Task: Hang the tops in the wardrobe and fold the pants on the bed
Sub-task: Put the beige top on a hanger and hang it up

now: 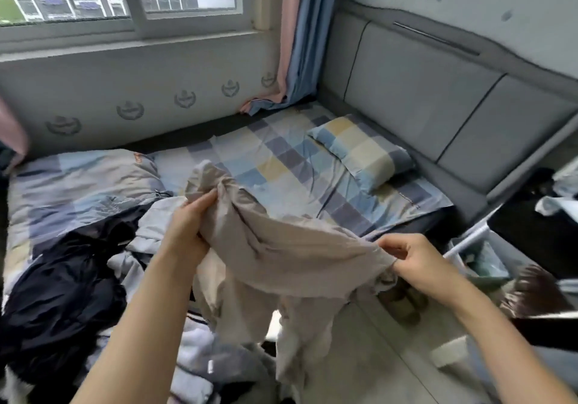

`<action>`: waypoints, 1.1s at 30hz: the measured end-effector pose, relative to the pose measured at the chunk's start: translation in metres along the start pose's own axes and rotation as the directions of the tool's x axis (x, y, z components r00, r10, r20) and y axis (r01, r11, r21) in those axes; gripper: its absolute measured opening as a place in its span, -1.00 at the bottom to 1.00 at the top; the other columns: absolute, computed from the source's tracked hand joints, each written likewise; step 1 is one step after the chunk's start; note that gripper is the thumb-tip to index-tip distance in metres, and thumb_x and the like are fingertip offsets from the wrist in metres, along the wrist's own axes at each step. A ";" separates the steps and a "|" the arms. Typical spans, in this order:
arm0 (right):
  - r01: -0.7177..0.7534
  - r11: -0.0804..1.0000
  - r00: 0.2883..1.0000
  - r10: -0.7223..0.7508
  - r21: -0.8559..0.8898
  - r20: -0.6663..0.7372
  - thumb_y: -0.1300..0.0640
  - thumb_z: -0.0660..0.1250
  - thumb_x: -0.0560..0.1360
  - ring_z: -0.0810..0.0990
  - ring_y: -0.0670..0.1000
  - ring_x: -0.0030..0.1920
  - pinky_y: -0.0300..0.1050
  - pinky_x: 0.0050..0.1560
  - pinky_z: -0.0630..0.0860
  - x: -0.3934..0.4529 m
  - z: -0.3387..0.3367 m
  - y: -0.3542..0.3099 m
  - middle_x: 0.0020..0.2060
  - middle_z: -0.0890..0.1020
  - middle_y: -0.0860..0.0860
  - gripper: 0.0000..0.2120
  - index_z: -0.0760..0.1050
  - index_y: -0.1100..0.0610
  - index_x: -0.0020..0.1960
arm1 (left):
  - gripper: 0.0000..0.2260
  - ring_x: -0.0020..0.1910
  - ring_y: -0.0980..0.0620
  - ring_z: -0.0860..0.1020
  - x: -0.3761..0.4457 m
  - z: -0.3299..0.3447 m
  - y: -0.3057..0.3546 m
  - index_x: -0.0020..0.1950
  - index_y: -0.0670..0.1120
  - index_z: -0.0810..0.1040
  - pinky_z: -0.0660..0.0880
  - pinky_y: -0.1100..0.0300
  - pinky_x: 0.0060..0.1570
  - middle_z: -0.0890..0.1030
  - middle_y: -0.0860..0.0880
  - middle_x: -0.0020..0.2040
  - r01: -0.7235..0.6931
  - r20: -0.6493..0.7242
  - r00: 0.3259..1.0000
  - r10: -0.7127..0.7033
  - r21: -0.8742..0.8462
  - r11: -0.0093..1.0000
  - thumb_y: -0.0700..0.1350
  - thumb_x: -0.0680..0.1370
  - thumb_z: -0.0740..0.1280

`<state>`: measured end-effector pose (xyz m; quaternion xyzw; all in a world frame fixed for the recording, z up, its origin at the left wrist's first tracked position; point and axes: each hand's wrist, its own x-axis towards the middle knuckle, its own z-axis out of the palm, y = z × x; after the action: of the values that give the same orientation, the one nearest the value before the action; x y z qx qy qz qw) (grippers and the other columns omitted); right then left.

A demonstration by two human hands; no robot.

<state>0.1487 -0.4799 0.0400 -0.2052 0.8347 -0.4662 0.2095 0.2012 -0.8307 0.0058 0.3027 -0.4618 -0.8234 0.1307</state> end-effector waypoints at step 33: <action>-0.170 0.936 0.984 0.146 -0.310 -0.100 -0.07 0.36 0.51 0.42 0.04 0.22 -0.13 0.17 0.39 -0.129 -0.197 0.110 0.23 0.44 0.05 -0.46 0.30 0.18 0.36 | -0.65 -0.24 0.07 0.68 -0.222 0.389 -0.037 -0.12 -0.07 0.71 0.61 0.22 -0.21 0.70 -0.02 -0.21 -0.335 0.947 0.273 -0.173 0.262 0.905 0.05 0.20 0.64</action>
<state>0.1326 -0.2215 0.0592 -0.1508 0.9197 -0.3151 0.1790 0.1363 -0.4362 0.2103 -0.2586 -0.6236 -0.7109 -0.1975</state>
